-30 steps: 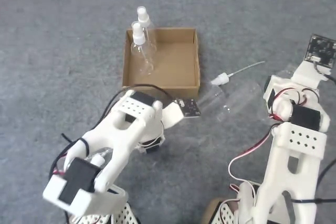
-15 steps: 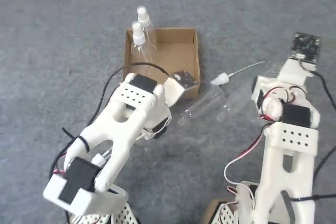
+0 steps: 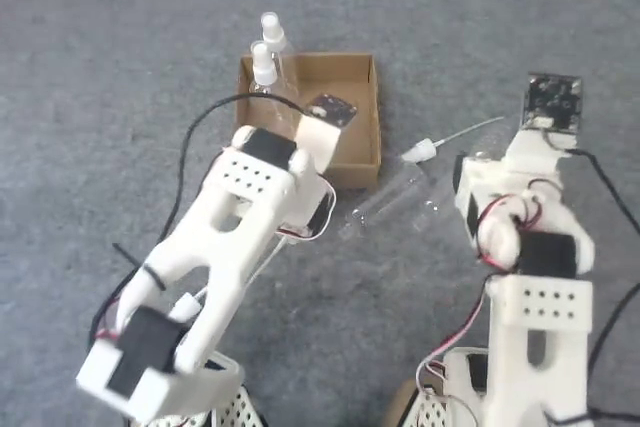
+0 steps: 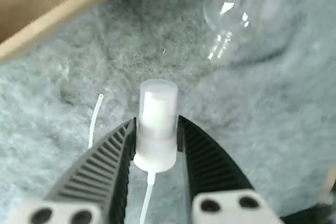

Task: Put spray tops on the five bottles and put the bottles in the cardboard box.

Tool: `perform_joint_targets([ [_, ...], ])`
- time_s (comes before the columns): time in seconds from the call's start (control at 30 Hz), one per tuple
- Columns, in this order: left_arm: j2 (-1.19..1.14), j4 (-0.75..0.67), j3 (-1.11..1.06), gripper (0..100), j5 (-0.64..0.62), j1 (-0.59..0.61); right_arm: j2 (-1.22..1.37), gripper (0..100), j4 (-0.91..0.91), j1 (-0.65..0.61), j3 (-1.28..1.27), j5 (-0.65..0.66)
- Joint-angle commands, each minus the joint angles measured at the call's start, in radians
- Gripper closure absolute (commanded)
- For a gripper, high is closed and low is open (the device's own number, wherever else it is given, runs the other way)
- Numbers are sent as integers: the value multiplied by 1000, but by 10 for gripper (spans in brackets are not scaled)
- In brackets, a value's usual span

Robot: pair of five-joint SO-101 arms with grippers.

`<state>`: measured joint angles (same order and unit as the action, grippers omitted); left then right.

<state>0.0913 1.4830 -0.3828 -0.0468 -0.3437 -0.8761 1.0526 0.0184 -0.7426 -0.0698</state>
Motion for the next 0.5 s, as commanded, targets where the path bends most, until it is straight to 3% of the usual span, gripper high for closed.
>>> perform_joint_targets([
  [0.0, 229, -60, -12, 989, -84, -2, -124, 992, -79, -64, -74, -5],
  [0.47, 482, -71, -88, 988, -253, -2, -199, 992, -70, -191, -101, -5],
])
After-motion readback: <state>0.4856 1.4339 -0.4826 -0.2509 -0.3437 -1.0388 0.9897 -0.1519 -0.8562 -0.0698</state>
